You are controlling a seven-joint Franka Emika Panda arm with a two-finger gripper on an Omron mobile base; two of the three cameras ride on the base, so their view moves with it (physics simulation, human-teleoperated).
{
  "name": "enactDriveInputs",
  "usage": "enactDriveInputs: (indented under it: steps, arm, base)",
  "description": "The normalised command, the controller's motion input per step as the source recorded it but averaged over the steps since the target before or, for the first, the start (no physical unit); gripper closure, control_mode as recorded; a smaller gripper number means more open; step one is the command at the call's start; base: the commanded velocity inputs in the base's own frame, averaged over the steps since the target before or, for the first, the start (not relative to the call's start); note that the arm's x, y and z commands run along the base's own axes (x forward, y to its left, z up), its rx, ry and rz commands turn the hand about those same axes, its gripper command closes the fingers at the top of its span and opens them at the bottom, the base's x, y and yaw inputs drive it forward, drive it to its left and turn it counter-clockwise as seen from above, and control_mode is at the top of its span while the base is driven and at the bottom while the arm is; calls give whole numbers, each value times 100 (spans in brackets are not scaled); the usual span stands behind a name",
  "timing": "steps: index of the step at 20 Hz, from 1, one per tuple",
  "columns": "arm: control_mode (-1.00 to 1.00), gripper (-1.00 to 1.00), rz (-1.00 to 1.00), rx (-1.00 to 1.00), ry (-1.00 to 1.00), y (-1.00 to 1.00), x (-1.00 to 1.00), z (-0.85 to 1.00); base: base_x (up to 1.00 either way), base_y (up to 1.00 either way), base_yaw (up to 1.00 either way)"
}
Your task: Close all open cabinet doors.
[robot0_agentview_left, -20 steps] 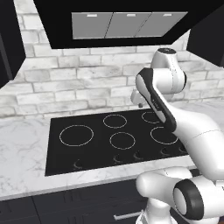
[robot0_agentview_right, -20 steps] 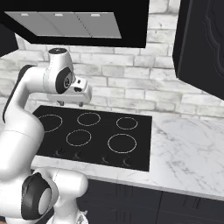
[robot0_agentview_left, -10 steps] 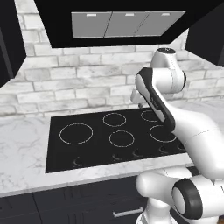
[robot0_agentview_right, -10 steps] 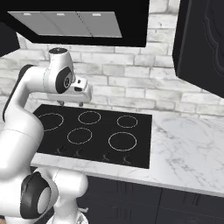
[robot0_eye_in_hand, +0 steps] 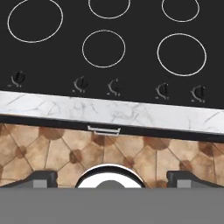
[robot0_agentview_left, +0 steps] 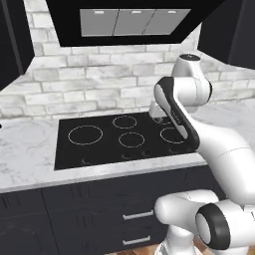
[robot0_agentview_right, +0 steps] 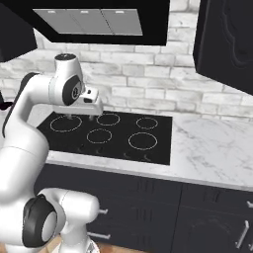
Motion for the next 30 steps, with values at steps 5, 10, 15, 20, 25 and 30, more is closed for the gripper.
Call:
enactDriveInputs:
  steps: [5, 10, 15, 20, 25, 30]
  arm:
    - [100, -100, 0, 0, 0, 0, 0, 0]
    - [100, -100, 0, 0, 0, 0, 0, 0]
    - [100, -100, 0, 0, 0, 0, 0, 0]
    - [100, -100, 0, 0, 0, 0, 0, 0]
    - [100, -100, 0, 0, 0, 0, 0, 0]
    - [100, -100, 0, 0, 0, 0, 0, 0]
  base:
    - [-47, -1, -8]
    - [-36, -25, -6]
    - [-28, -40, 0]
    - [-24, -49, 0]
    - [-22, -53, 0]
    - [-18, -54, -2]
